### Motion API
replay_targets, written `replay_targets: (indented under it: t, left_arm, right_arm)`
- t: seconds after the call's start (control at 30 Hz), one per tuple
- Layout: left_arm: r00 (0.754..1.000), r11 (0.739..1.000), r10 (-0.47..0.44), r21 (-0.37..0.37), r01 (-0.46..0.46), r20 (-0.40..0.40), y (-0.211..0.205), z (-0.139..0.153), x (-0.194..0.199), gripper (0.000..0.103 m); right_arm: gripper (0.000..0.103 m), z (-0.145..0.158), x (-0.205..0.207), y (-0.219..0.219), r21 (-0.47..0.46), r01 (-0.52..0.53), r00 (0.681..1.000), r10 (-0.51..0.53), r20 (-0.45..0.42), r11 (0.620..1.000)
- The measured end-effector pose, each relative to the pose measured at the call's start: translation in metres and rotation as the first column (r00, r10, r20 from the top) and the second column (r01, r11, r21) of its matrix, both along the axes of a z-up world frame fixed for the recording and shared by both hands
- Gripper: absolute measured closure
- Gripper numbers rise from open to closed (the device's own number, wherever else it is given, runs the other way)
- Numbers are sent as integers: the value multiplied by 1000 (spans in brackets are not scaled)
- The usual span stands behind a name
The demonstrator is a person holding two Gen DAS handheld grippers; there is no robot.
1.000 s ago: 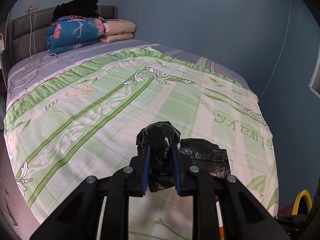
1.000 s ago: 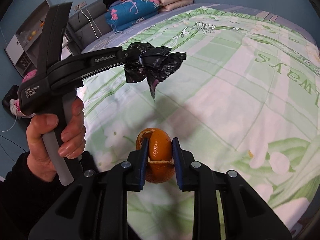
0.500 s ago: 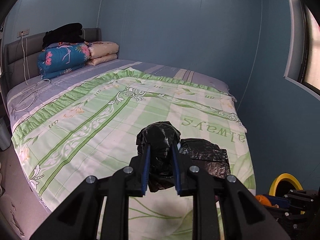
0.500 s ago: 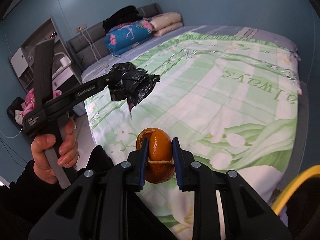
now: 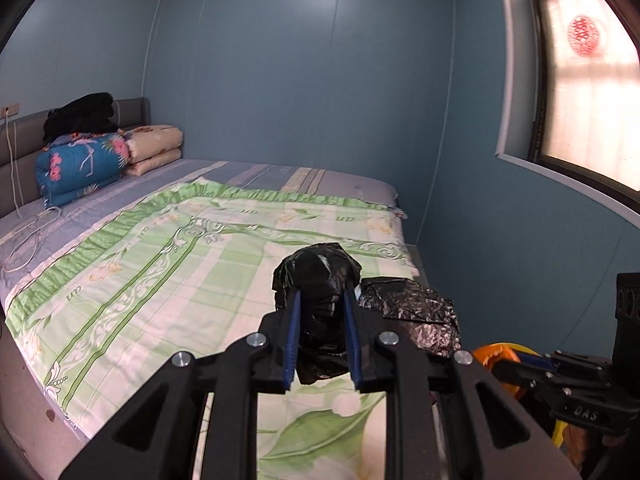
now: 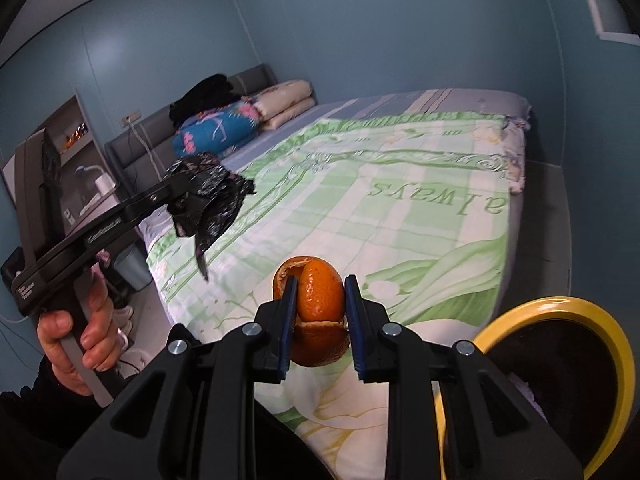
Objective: Collect trash
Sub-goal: 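Lift the black bags and orange peel and carry them over the bin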
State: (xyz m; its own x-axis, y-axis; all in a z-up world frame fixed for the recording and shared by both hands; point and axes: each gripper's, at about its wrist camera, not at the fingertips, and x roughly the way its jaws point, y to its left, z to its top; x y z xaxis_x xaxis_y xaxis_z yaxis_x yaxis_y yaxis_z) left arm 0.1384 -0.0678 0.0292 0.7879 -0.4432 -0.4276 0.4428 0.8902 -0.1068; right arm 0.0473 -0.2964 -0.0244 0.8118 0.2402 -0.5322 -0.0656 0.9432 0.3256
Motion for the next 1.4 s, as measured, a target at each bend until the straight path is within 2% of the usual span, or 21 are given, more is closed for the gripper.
replay_targets:
  t: [0.23,0.5,0.73,1.13,1.27,1.4]
  left_arm:
    - [996,997,-82,15,82,32,-30,13,-26,84]
    - [987,986,-160,51,158,23,-75,13,-38,84]
    - [974,971,-228,71,228,-3,-113,6,-45,84]
    - [947,947,-308,65,314,-87,-164,-23,-49,84]
    - [939,937,-325,93,336,-115,-179,-40,-46,84]
    - [919,922,-349,108,372,-182,-193,-64,-39,84]
  right_arm:
    - [80,11,-37,-39,13,124,990,-125,62,992]
    - [80,11,-63,-83,43,246,967,-248,61,968]
    - [80,2,-74,-112,79,310,948,-315,46,947]
    - [80,-12,-93,-149,88,435,899,-437,5,896]
    - [80,-20,-94,-157,96,451,892,-451,-23,888]
    - [80,-30,-90,-164,91,467,884,-463,-62,879]
